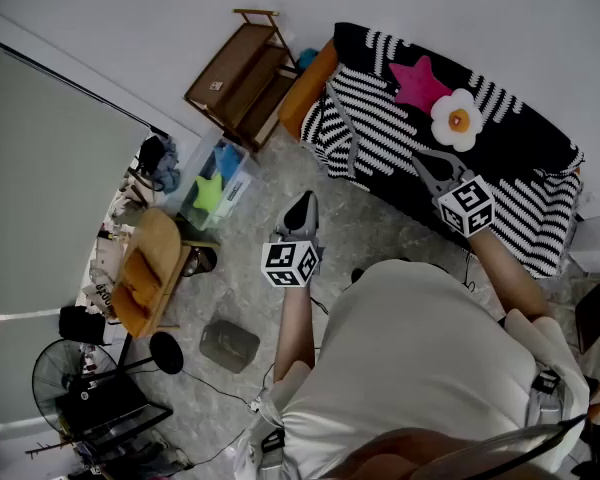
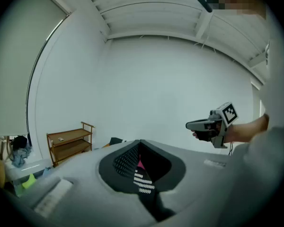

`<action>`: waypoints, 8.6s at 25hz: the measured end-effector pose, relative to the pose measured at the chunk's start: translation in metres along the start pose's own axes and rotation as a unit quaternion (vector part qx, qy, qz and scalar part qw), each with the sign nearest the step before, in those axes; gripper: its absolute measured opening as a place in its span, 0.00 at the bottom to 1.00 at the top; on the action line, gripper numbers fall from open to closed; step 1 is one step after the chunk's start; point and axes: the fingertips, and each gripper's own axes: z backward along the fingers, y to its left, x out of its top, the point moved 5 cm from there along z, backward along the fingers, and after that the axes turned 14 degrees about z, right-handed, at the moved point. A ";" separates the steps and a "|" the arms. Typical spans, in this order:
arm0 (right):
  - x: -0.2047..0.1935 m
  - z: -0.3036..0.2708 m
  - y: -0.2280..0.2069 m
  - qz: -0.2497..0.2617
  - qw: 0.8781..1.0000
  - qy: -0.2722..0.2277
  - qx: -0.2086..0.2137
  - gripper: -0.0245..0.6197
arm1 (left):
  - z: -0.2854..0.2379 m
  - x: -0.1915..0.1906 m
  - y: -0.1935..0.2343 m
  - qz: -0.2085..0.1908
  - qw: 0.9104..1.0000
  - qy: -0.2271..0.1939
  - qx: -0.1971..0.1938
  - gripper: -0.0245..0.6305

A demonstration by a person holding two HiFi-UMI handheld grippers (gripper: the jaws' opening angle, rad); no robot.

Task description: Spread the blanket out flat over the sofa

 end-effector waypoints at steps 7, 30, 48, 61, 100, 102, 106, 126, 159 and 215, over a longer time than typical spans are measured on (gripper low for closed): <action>0.006 -0.004 -0.001 0.001 1.000 -0.004 0.000 0.03 | -0.001 0.002 0.004 0.003 1.000 0.000 0.000 0.07; 0.000 -0.009 0.021 -0.026 1.000 0.001 0.007 0.03 | 0.009 -0.002 0.013 0.013 1.000 0.005 0.002 0.17; 0.005 -0.018 0.062 -0.031 0.999 0.018 0.003 0.03 | 0.035 -0.007 0.039 0.025 0.999 0.018 -0.015 0.30; -0.001 -0.020 0.092 -0.038 0.998 0.040 -0.027 0.03 | 0.054 -0.016 0.062 0.026 0.999 0.034 -0.030 0.30; -0.096 -0.203 -0.093 -0.104 0.987 0.117 0.025 0.03 | -0.198 -0.017 0.128 0.057 0.990 0.132 0.004 0.30; -0.104 -0.211 -0.102 -0.110 0.986 0.123 0.028 0.03 | -0.213 -0.020 0.130 0.057 0.988 0.142 0.006 0.30; -0.125 -0.218 -0.118 -0.115 0.983 0.140 0.031 0.03 | -0.239 -0.032 0.135 0.063 0.985 0.160 0.010 0.30; -0.211 -0.291 -0.108 -0.140 0.968 0.208 0.022 0.03 | -0.366 -0.145 0.219 0.064 0.966 0.249 -0.001 0.30; -0.505 -0.403 -0.003 -0.238 0.938 0.251 0.009 0.03 | -0.512 -0.507 0.361 0.024 0.920 0.392 -0.008 0.33; -0.482 -0.348 -0.012 -0.193 0.951 0.238 0.036 0.03 | -0.429 -0.440 0.410 0.055 0.928 0.330 0.160 0.07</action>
